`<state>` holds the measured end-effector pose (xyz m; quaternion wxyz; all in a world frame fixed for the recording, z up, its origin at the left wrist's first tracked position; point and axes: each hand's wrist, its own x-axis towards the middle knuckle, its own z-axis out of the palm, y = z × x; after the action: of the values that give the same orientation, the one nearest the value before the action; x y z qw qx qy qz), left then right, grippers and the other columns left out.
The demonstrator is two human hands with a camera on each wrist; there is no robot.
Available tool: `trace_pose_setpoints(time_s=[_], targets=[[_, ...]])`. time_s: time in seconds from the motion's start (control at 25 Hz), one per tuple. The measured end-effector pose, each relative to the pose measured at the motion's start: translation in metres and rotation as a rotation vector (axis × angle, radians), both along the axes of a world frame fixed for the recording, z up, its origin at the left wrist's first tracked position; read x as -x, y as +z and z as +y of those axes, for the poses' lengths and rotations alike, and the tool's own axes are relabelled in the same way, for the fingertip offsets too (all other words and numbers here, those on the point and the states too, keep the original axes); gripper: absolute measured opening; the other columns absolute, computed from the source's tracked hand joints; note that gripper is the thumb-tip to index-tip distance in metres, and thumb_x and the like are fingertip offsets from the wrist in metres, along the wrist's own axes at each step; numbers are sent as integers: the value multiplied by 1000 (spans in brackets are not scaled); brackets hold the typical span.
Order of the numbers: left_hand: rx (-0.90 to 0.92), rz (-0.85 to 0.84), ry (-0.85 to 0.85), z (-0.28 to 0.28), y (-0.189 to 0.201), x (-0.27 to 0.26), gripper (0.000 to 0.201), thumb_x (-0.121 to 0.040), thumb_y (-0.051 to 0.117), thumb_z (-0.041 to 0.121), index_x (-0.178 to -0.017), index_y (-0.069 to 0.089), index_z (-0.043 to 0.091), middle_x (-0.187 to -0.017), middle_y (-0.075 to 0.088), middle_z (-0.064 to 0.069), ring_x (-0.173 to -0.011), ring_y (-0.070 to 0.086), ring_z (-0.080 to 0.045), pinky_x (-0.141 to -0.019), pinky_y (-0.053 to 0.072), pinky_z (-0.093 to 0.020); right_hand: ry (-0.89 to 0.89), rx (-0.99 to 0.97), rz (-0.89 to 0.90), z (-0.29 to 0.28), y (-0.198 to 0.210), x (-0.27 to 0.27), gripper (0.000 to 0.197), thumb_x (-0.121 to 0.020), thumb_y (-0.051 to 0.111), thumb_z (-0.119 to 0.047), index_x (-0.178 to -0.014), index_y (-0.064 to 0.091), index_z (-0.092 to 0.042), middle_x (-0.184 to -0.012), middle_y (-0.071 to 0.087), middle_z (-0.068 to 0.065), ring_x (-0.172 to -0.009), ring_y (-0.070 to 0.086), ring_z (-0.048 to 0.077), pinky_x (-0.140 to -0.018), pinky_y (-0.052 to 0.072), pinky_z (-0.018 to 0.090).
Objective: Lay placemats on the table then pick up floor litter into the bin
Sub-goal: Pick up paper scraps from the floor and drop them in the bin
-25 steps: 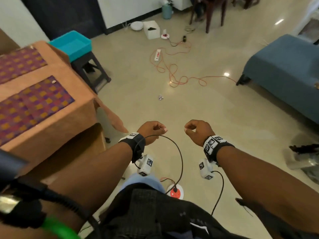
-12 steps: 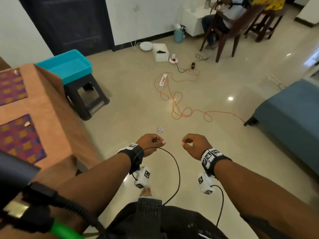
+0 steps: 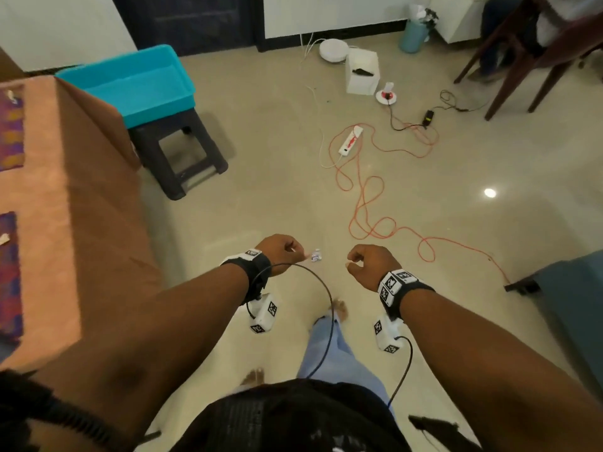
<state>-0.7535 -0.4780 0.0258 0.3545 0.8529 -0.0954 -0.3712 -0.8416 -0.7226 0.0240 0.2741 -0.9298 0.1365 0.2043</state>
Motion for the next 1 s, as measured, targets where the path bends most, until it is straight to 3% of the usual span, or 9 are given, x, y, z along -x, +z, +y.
trace_pose_setpoints(time_s=[0.08,0.2,0.44,0.56,0.64,0.72,0.8,0.88,1.0], targets=[[-101,45,30,-23,-32,-36,25,-85,71,50,-91,70,26,-87,68,8,-84,64,-16,-75,49,-27,13,-40,34,-28,-40,-50,17,-86,68,-30,-101,70,-25,-100,69,-5,-98,66,18,-88,51,31],[-190,146,95,-59,-113,-81,25,-84,69,55,-89,67,30,-94,68,10,-89,63,-13,-77,47,-26,23,-88,137,-70,-138,-111,13,-86,68,-28,-98,69,-26,-101,71,-4,-98,66,17,-86,51,29],[-258,364,-7,-98,-331,-121,24,-86,66,56,-101,66,36,-105,66,12,-100,61,-13,-85,45,-25,157,-15,435,-115,-390,-185,19,-87,62,-33,-104,68,-27,-109,72,-4,-102,65,17,-78,38,19],[-310,404,-49,-95,-435,-135,32,-87,62,59,-110,65,36,-110,67,12,-103,61,-12,-91,48,-29,254,32,497,-114,-515,-209,27,-90,61,-37,-113,66,-24,-115,70,-3,-110,63,21,-91,47,27],[-336,403,-34,-89,-492,-138,35,-88,60,60,-113,65,36,-113,67,12,-105,61,-12,-93,48,-30,376,62,568,-106,-583,-219,36,-91,61,-40,-123,63,-23,-127,63,0,-121,57,23,-102,44,31],[-359,434,-15,-84,-550,-135,36,-89,60,59,-115,65,35,-113,65,12,-104,60,-13,-91,47,-29,448,104,607,-93,-650,-225,42,-86,67,-40,-125,62,-27,-150,43,4,-132,46,25,-109,39,34],[-388,447,-31,-77,-577,-133,35,-89,60,61,-114,64,36,-115,65,11,-104,60,-13,-90,47,-30,448,159,619,-84,-682,-232,44,-80,71,-33,-123,63,-34,-164,4,-2,-144,26,25,-114,35,39],[-398,481,-38,-73,-603,-124,36,-89,58,63,-114,62,38,-116,65,11,-104,60,-13,-92,49,-32,473,203,671,-73,-713,-234,57,-80,68,-26,-135,56,-36,-162,-17,-6,-149,13,28,-118,30,43],[-425,473,-30,-65,-614,-125,39,-90,57,63,-119,61,36,-118,65,11,-105,60,-13,-92,49,-33,492,199,632,-64,-727,-241,83,-78,64,-20,-153,31,-29,-164,-6,-5,-141,33,34,-114,35,39]])
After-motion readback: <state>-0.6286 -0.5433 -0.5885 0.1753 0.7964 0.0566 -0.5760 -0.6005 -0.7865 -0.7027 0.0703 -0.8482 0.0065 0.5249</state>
